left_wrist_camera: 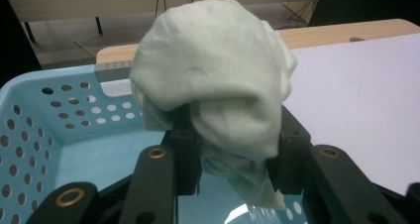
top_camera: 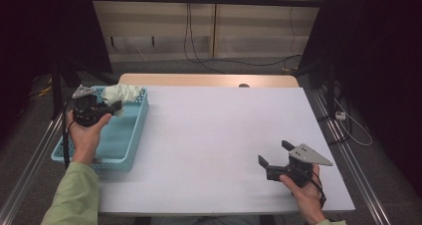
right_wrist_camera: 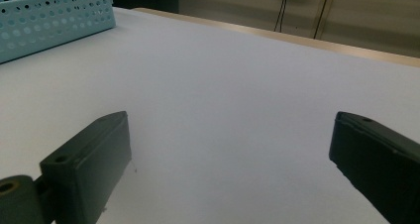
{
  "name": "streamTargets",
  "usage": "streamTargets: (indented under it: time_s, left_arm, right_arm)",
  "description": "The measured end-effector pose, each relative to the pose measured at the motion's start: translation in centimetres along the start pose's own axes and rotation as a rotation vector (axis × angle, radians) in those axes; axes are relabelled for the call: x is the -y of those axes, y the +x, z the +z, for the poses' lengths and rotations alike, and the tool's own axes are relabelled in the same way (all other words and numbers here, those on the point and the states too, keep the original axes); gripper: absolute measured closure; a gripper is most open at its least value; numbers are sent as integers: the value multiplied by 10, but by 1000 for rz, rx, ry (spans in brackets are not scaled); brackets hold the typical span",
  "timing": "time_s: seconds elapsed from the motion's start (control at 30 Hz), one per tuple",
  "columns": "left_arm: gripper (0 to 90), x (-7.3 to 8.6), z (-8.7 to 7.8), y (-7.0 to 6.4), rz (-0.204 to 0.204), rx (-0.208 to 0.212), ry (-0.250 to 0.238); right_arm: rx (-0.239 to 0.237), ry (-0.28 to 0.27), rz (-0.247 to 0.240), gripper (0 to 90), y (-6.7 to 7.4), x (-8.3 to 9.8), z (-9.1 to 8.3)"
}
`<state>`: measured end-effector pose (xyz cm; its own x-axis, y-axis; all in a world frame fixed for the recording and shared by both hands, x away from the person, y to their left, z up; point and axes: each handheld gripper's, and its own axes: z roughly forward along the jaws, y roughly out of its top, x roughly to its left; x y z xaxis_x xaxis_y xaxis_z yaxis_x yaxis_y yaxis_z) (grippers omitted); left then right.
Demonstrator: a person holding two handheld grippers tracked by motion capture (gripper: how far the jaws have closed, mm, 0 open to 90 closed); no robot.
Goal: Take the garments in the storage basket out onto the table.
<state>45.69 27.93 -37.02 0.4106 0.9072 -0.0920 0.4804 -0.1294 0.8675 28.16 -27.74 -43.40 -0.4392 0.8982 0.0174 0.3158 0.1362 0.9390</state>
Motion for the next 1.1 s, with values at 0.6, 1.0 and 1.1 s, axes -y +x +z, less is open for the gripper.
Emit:
streamTargets:
  time_s: [0.6,1.0,1.1]
  left_arm:
    - [624,-2,-14,-14,30,53,-123]
    - [622,-5,-24,-19,24,100,-167]
    - [622,-5,-25,-22,28,118,-169]
  right_arm:
    - [-4,-3,-1,22,1,0,-1]
    - [-7,-3,-3,21,1,0,0]
    - [-8,-4,-3,22,1,0,0]
